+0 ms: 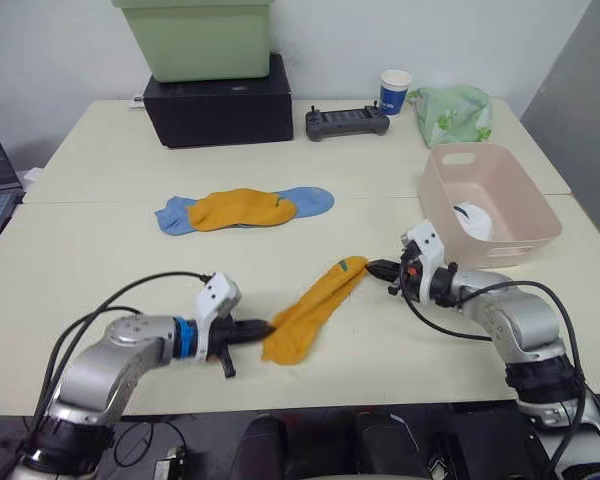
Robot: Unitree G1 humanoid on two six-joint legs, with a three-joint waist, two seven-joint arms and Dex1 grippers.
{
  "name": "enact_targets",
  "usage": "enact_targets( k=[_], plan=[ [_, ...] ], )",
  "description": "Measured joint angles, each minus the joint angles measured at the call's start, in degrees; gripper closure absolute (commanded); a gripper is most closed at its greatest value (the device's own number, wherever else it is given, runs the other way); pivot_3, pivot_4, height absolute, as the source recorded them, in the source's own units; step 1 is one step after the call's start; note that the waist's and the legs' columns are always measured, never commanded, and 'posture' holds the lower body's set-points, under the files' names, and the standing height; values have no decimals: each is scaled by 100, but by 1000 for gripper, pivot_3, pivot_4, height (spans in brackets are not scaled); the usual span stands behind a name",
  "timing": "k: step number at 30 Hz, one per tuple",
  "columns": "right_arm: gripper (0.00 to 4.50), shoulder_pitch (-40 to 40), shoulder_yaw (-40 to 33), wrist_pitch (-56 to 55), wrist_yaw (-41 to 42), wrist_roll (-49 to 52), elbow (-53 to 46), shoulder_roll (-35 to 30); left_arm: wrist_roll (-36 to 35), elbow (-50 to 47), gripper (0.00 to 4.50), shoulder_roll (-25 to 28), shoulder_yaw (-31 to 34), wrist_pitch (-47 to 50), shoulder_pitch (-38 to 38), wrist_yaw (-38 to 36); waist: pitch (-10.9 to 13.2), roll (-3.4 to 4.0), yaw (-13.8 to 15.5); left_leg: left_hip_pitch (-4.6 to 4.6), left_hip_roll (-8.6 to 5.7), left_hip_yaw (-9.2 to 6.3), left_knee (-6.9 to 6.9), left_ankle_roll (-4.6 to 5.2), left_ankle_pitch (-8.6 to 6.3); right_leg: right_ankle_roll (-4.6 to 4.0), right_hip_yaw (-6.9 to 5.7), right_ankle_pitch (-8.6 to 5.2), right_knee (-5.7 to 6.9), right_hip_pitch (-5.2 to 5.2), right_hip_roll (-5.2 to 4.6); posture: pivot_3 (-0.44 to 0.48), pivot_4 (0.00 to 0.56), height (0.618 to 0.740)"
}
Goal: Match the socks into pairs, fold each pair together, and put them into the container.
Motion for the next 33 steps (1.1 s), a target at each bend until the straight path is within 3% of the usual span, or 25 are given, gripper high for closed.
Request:
enact_targets(
  k=[8, 12, 13, 16, 20, 23, 28, 33],
  plan=[
    [4500, -900, 659, -777, 543, -546, 1298, 367, -418, -756, 4464, -1061, 105, 456, 474, 1277, 0, -1, 44, -1, -6, 4, 6, -1, 0, -1, -2, 1, -2, 4, -12, 0, 150, 740],
    [4500, -932, 658, -928, 742, -651, 1393, 358, -554, -993, 3138, -924, 316, 484, 881, 1398, 0, 0, 38, 3, -1, -3, 2, -1, 0, -1, -2, 1, 0, 2, -17, 0, 150, 740],
    [4290, -931, 658, -934, 766, -654, 1393, 358, -593, -1031, 2812, -891, 323, 485, 921, 1394, 0, 0, 37, 4, -1, -3, 2, -1, 0, -2, -1, 1, 0, 3, -17, 0, 150, 740],
    [3482, -883, 631, -915, 767, -635, 1297, 387, -714, -1028, 1863, -694, 403, 483, 882, 1323, 0, 0, 36, 5, -2, -3, 2, -1, 0, -2, -4, 1, 2, 4, -17, 0, 150, 740],
    [1963, -685, 422, -681, 736, -519, 852, 334, -740, -845, 543, -89, 686, 396, 750, 963, 0, 0, 46, 4, -6, -1, 1, -1, 0, -1, -5, 1, 0, 3, -13, 0, 150, 740],
    [958, -420, 155, -255, 720, -269, 139, 105, -655, -408, 543, 228, 683, 138, 322, 605, 1, 0, 105, 1, -7, -2, 2, -2, 0, -1, -10, 0, -3, 4, -13, 0, 150, 740],
    [958, 343, -89, 540, 773, 258, -1187, -430, -72, 503, 543, 256, 262, -618, -741, 356, 1, 0, 140, -2, -13, 3, 2, -1, 0, 0, -10, 0, -11, 7, -13, 0, 150, 740],
    [958, 1451, -100, 1108, 881, 736, -2281, -1004, 830, 1799, 543, -536, -712, -1624, -2251, 214, 1, -3, 164, -20, -22, 4, 12, -1, 0, 0, -16, 1, -12, 1, -8, 0, 150, 740]
  ],
)
